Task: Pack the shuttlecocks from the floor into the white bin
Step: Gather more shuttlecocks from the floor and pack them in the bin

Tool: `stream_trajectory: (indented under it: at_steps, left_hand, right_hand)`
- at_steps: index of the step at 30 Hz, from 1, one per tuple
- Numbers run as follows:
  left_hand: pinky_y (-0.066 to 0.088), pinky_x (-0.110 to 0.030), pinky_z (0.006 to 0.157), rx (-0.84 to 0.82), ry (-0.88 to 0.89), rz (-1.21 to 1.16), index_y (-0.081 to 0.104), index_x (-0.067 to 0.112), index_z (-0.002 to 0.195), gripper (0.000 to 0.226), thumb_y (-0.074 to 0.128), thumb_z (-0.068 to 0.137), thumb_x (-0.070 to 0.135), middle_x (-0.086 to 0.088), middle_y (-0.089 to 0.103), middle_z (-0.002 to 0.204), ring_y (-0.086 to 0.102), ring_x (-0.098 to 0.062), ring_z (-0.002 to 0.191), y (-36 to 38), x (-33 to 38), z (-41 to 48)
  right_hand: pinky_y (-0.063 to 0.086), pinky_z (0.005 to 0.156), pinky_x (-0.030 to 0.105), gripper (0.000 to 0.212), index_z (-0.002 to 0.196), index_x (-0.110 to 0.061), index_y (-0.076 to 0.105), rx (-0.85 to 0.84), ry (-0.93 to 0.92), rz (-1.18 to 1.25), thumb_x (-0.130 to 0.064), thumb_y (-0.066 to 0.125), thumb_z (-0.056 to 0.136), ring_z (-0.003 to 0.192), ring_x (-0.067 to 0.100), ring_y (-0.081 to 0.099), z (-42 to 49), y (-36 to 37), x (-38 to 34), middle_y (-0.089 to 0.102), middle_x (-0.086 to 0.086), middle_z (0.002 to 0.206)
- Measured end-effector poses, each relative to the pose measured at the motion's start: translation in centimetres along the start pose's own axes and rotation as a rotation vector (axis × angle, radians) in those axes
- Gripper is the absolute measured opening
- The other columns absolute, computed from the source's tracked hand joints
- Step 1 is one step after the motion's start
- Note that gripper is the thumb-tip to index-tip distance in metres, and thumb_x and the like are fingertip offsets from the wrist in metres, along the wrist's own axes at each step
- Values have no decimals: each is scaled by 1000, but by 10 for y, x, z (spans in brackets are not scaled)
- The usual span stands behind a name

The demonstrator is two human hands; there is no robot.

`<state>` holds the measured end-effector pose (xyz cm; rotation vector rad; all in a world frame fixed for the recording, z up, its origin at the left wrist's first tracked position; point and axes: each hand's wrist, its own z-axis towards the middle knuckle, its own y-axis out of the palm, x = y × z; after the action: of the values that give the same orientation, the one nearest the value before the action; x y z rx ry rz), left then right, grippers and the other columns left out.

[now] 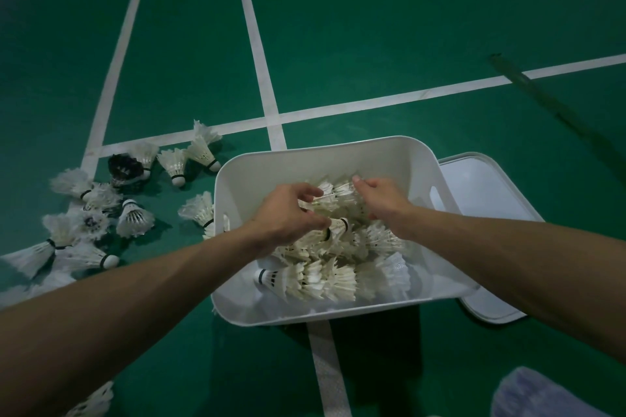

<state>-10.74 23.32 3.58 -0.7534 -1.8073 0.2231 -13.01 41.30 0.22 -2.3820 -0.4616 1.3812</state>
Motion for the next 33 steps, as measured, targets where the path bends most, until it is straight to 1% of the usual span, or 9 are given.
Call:
stream_trajectory:
  at_steps: [4, 6, 8, 12, 15, 18, 23, 28, 33]
  left_hand:
    - [55, -36, 83, 4, 4, 9, 58, 22, 126, 53, 78, 76, 20, -1, 57, 123, 64, -17, 96, 0, -1, 0]
    - [54, -36, 84, 10, -1, 7, 59, 23, 125, 52, 77, 77, 21, -1, 57, 122, 63, -17, 96, 0, -1, 0]
    - [53, -35, 86, 14, -3, 6, 59, 24, 125, 50, 75, 79, 21, -1, 57, 122, 62, -18, 98, 0, -1, 0]
    - [50, -33, 87, 11, -4, 2, 57, 22, 127, 47, 70, 83, 16, -2, 56, 124, 60, -19, 102, 2, 1, 1]
    - [50, -30, 83, 8, -20, -12, 57, 20, 128, 46, 65, 84, 9, -4, 56, 125, 60, -19, 101, 1, 2, 2]
    - [53, -33, 85, 1, -47, -42, 56, 17, 129, 48, 61, 84, 2, -5, 56, 124, 61, -21, 99, 1, 5, 3]
    - [56, -39, 86, 4, -75, -74, 56, 15, 129, 52, 57, 82, -6, -7, 56, 125, 62, -23, 98, 1, 4, 7]
    - [57, -35, 82, 7, -42, -33, 57, 17, 128, 51, 63, 83, -5, -5, 57, 126, 63, -21, 99, 2, 0, 9]
    - [55, -47, 87, 21, -54, -30, 56, 16, 128, 53, 62, 81, -8, -4, 55, 127, 60, -25, 105, -13, -2, 10]
  right_hand:
    - [52, 79, 33, 46, 123, -4, 60, -5, -55, -25, -41, 46, 99, 93, 25, 62, 0, -12, 0, 64, 8, 102]
    - [52, 73, 31, 36, 115, -8, 64, 53, -84, -62, -37, 51, 98, 84, 18, 61, 0, -22, 4, 65, 3, 99]
    - [53, 78, 35, 24, 105, -10, 66, 144, -62, -64, -31, 57, 96, 83, 20, 61, -2, -29, 9, 68, 6, 101]
    - [44, 64, 20, 7, 93, -15, 62, 196, -190, -183, -20, 66, 89, 79, 14, 60, -28, -32, 13, 65, -2, 88]
    - [46, 70, 20, 27, 93, -24, 58, -119, -343, -310, -33, 79, 77, 83, 7, 58, -55, -13, 13, 60, -10, 95]
    - [45, 78, 27, 49, 104, -27, 58, -228, -442, -506, -47, 83, 67, 91, 8, 51, -62, 9, 16, 51, -12, 109]
    - [43, 72, 33, 46, 96, -28, 42, -127, -513, -586, -37, 80, 74, 92, 14, 48, -53, 26, 11, 41, -10, 113]
    - [37, 71, 29, 41, 99, -26, 38, -155, -546, -572, -23, 75, 82, 87, 16, 48, -47, 25, 6, 50, -6, 103]
    - [35, 63, 18, 37, 100, -28, 38, -153, -529, -601, -19, 71, 85, 80, 11, 51, -44, 3, 7, 55, -3, 108]
